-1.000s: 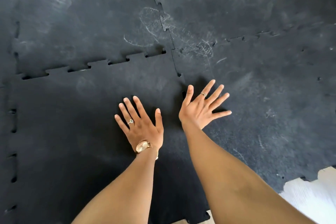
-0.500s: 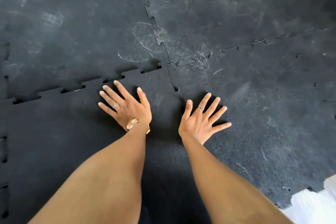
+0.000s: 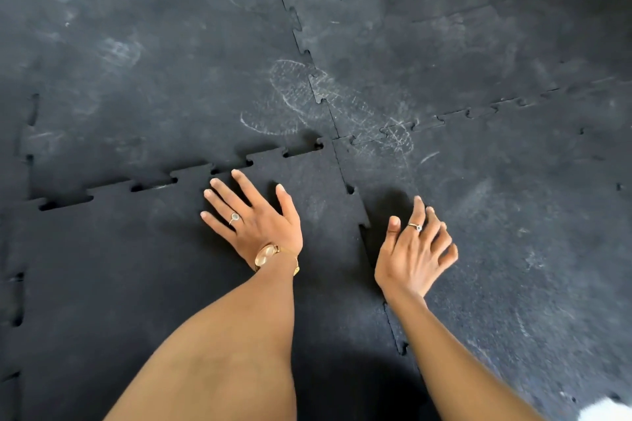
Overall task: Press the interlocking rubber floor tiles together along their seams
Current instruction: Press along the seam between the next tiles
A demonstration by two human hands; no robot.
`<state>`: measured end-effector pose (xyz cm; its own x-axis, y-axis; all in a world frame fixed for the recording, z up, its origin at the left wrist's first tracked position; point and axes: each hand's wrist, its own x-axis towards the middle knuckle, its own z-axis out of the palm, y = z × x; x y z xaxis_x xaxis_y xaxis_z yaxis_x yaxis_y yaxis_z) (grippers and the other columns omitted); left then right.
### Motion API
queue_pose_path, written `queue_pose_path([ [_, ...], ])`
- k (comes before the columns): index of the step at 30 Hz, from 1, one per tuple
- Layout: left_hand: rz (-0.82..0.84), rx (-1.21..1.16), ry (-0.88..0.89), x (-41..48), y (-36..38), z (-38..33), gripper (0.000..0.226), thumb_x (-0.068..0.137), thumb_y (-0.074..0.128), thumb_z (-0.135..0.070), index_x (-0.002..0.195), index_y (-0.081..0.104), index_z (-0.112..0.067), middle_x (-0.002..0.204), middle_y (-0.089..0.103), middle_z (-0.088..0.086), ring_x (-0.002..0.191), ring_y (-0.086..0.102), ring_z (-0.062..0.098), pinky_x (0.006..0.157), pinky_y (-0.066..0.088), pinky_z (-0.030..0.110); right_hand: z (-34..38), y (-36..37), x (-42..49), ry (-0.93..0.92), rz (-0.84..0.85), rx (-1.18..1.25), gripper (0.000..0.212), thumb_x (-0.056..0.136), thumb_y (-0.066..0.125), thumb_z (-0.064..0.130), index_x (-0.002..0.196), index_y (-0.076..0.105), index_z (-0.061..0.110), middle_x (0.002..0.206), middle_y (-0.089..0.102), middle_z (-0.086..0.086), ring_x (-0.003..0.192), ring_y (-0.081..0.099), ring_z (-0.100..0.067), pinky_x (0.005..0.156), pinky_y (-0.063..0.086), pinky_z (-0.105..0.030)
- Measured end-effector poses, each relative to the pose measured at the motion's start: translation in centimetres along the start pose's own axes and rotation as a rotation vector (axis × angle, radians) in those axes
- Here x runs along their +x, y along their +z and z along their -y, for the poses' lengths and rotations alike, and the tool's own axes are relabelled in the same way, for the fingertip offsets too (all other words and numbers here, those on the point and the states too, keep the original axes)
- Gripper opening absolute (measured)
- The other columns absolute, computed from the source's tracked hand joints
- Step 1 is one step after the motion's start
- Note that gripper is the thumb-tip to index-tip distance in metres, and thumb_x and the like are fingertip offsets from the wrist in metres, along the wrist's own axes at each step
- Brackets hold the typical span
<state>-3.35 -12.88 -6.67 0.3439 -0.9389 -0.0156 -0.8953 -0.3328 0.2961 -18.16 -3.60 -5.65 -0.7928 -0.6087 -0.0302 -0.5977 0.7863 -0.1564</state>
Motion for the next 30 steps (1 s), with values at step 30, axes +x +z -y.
queue_pose_path([
  [30,0.028,0.069,-0.033,0.0,-0.5,-0.2,0.074,0.093,0.026,-0.055,0.153,0.013,-0.013,0.160,0.009,0.020,0.148,0.002,0.035,0.118,-0.003,0.054,12.2,1.5,8.4,0.188,0.049,0.216,0.067,0.098,0.018,0.057,0.152,0.030,0.019,0.160,0.019,-0.005,0.152,0.004,-0.031,0.110,-0.006,-0.072],
])
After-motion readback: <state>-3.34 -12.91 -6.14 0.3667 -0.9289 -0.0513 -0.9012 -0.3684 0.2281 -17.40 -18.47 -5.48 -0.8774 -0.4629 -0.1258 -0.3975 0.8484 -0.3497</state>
